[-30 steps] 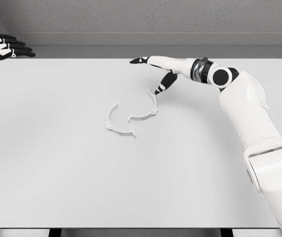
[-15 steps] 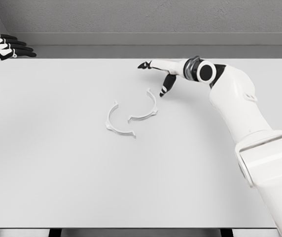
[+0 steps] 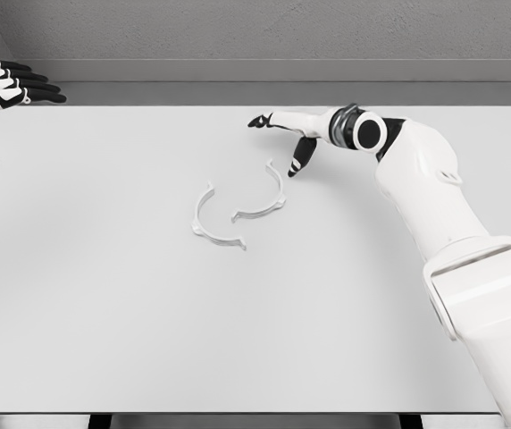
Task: Assemble PVC drainage pipe clamps
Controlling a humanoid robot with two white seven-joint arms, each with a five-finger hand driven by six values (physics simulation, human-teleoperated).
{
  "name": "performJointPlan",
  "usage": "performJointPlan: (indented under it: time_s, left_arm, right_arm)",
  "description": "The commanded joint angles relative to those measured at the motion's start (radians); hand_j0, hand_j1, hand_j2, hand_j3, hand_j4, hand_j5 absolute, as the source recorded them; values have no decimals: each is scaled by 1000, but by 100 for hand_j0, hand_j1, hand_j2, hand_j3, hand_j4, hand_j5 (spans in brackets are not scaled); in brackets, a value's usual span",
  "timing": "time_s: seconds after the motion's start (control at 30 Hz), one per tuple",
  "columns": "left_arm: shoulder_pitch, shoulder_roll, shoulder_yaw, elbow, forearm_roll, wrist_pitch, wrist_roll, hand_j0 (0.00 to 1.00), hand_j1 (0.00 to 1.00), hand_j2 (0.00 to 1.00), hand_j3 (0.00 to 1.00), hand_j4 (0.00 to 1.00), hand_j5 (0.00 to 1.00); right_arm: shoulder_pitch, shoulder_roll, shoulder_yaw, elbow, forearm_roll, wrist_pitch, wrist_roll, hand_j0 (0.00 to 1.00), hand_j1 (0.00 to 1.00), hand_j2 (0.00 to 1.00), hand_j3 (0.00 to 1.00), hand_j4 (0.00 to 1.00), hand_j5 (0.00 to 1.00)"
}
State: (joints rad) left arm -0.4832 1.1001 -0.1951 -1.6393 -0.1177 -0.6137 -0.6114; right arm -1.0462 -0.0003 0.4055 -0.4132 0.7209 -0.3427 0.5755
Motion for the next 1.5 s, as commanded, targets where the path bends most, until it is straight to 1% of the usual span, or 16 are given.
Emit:
performJointPlan:
  time_s: [0.0,0.07,0.97,1.03,1.07,1.1,1.17,1.23,1.3,1.47]
  left_arm:
    - [0,4,0,-1,6,3,1,100,100,100,100,100,100]
    - [0,9,2,-30,6,3,1,100,100,100,100,100,100]
    - [0,7,3,-28,6,3,1,100,100,100,100,100,100]
    - [0,6,5,-28,6,3,1,100,100,100,100,100,100]
    - [0,7,5,-28,6,3,1,100,100,100,100,100,100]
    - [0,3,3,-28,7,3,1,100,100,100,100,100,100]
    - [0,3,5,-28,7,3,1,100,100,100,100,100,100]
    - [0,3,3,-28,7,3,1,100,100,100,100,100,100]
    - [0,3,3,-28,7,3,1,100,100,100,100,100,100]
    - [0,4,5,-30,9,3,1,100,100,100,100,100,100]
  right_arm:
    - [0,0,4,1,-6,2,0,100,100,100,100,100,100]
    - [0,0,4,-1,-6,1,0,100,100,100,100,100,100]
    - [-5,0,50,-12,-6,-7,1,100,100,100,100,100,100]
    - [-5,0,69,-16,-8,-7,1,100,100,100,100,100,100]
    - [-5,0,92,-41,-9,-24,1,100,100,100,100,100,100]
    - [-5,0,133,-68,-12,-56,1,100,100,100,100,100,100]
    - [-3,0,182,-104,-18,-105,1,100,100,100,100,100,100]
    - [6,0,266,-164,-18,-162,0,100,100,100,100,100,100]
    - [6,0,282,-173,-18,-177,0,100,100,100,100,100,100]
    - [6,0,283,-180,-20,-177,0,100,100,100,100,100,100]
